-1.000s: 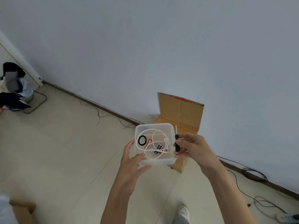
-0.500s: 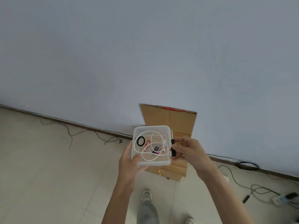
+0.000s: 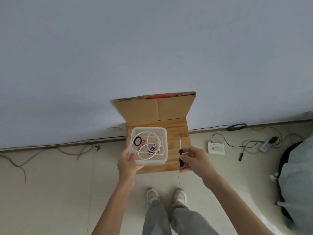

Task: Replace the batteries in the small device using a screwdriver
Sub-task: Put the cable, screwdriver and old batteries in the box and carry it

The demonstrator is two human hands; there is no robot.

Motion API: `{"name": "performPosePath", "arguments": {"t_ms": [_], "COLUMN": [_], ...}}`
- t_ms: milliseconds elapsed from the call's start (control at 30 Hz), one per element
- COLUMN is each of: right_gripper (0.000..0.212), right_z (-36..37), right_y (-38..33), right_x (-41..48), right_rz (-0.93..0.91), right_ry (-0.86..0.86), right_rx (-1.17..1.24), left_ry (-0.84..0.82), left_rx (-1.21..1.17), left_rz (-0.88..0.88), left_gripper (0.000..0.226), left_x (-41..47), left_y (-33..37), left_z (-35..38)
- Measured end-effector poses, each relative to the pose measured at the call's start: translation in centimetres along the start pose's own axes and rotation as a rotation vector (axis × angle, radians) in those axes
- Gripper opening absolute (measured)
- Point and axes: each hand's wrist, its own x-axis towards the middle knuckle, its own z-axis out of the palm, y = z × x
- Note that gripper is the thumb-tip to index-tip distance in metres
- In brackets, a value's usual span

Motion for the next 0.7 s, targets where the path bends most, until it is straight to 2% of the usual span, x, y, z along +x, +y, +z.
{"name": "performPosePath", "arguments": {"t_ms": [267, 567, 700], "right_gripper": [0.024, 0.023, 0.019], "right_z": [1.7, 4.5, 5.7], "right_y": [9.2, 16.5, 18.3], "right_x": [14.0, 25.2, 27.9], "right_rz": [0.059, -0.028, -0.102], "right_ry": [0.121, 0.162, 0.19], "right_rx": [-0.21, -0.436, -0.537], "left_ry": [0.022, 0.152, 0.157], "left_rx": [0.044, 0.032, 0.088], "left_rz": [0.033, 0.086, 0.144], "left_gripper": [0.067, 0.065, 0.066], "left_x": [10.5, 17.9, 19.8], "left_y": [-9.0, -16.6, -18.8], "left_z": [1.8, 5.2, 6.0]}}
